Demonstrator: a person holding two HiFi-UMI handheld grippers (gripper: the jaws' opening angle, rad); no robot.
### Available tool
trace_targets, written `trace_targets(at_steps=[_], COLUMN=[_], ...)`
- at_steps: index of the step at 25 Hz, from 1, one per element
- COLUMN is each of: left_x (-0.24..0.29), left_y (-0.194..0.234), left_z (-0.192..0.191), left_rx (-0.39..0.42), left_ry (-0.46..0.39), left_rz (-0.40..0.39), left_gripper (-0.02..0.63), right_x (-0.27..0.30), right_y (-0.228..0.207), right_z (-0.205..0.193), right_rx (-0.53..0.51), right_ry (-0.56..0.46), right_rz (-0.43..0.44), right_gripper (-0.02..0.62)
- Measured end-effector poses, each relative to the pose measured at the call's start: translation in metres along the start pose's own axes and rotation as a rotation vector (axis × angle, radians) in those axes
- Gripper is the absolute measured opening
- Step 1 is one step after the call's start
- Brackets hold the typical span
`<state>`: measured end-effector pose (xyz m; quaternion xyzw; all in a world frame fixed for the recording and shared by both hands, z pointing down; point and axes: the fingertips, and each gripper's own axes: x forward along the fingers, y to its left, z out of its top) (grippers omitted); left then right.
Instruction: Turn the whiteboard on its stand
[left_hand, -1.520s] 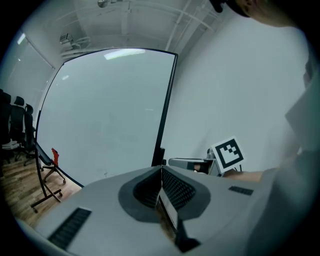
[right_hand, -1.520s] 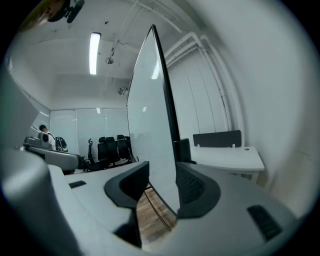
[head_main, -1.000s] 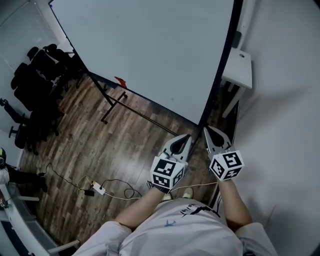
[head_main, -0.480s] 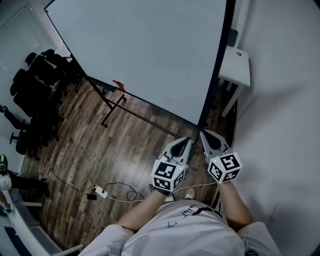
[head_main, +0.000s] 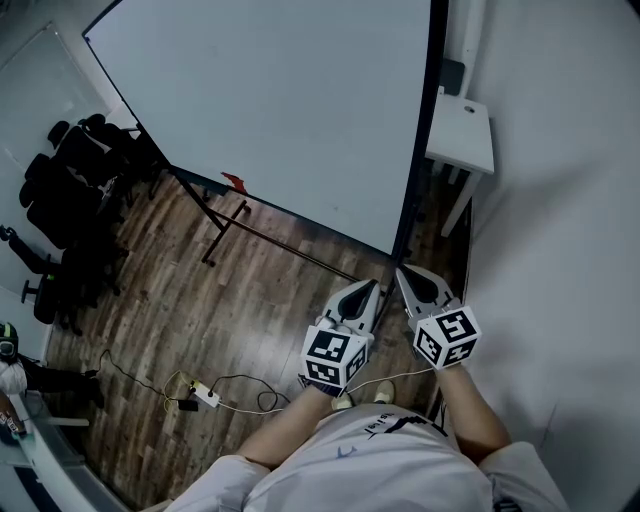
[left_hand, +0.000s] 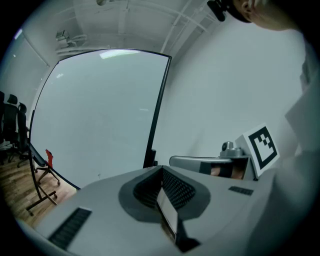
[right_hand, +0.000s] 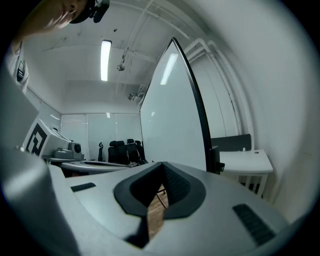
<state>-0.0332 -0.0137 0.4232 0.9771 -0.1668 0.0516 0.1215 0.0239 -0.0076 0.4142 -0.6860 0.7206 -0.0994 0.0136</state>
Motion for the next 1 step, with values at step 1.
trace_targets(at_steps=[1], left_x=[-0.0003], left_y=[-0.0003], left_z=[-0.0009], left_rx=[-0.001], left_ry=[0.002], left_rz=[0.0], left_gripper=[0.012], right_x=[-0.0005], right_y=[0.0], right_z=[-0.001], right_rx=[0.001], right_ry=[0.001], right_rz=[0.0], right_gripper=[0.014])
